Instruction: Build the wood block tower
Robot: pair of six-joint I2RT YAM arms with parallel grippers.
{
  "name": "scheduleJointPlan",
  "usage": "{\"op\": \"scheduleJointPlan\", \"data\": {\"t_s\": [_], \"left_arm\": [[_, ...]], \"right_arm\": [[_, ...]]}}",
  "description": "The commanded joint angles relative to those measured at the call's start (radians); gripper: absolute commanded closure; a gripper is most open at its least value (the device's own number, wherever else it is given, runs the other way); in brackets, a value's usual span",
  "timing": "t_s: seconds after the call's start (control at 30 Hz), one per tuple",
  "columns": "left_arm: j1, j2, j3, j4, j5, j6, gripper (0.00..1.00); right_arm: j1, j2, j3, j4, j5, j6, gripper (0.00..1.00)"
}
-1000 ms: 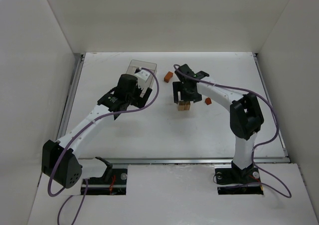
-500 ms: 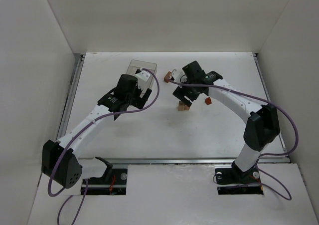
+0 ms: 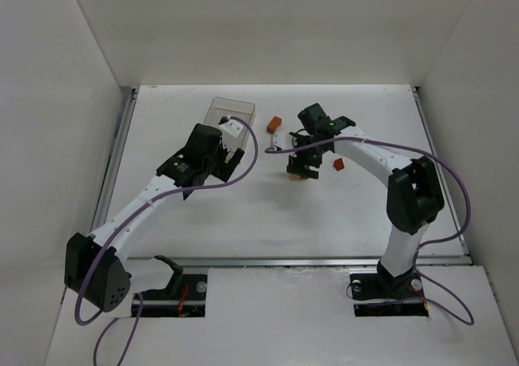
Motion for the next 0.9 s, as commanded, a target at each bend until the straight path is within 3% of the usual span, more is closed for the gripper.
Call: {"op": "scheduleJointPlan", "data": {"t_s": [0.0, 0.2, 0.87], "left_arm": [[-0.002, -0.039, -0.009, 0.004, -0.018, 0.022, 0.01], [-0.002, -0.029, -0.009, 0.004, -0.018, 0.022, 0.01], [-0.002, -0.02, -0.027, 0.004, -0.027, 0.022, 0.01]], "right_arm": [[0.003, 0.029, 0.027, -0.045, -0.098, -0.127, 0.17], [0.003, 0.05, 0.041, -0.002, -0.141, -0.142, 0.17], [0.003, 0.124, 0.059, 0.071, -0.072, -0.142, 0.23]]}}
